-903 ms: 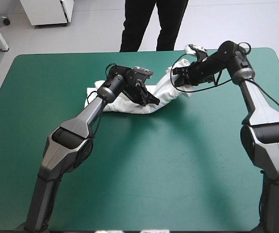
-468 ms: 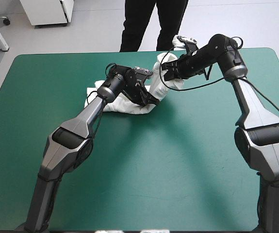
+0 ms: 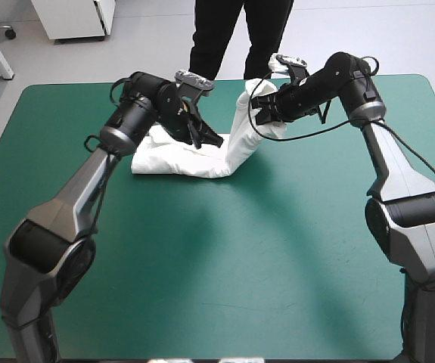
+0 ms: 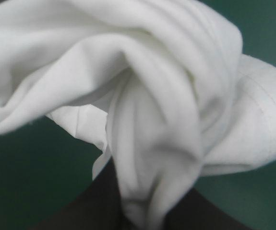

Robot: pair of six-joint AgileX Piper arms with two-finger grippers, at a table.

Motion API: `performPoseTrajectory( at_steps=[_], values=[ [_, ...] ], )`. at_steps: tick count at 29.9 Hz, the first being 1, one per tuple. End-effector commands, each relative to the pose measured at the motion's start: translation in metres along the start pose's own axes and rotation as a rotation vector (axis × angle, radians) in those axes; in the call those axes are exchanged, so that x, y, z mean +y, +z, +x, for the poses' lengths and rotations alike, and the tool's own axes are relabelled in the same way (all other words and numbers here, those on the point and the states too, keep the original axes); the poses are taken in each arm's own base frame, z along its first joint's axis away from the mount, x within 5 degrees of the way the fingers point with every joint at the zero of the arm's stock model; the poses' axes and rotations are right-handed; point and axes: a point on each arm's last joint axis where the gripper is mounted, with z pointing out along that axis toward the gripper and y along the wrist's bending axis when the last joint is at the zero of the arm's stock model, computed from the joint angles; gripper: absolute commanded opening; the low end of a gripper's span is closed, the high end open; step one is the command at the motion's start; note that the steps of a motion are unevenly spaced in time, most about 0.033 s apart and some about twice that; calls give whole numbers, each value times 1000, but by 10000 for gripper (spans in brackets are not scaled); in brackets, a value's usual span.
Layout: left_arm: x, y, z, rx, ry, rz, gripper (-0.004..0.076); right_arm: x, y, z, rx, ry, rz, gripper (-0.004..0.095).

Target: Fold the cloth

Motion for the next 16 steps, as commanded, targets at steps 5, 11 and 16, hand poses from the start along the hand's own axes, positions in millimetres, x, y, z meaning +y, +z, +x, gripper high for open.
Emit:
performPoseTrajectory(
  at_steps=[5,11,16],
  values=[
    [-2,-81,90,54,9,-55,-9,66,-23,-1,-94,-128,-89,-15],
    [-9,-123,163,22,-29,-54,-9,103,4,1,-167,-198,-104,-15],
    [-13,-155,203,-65,-46,-57,-9,123,43,2,-230,-193,-139,-15]
  ],
)
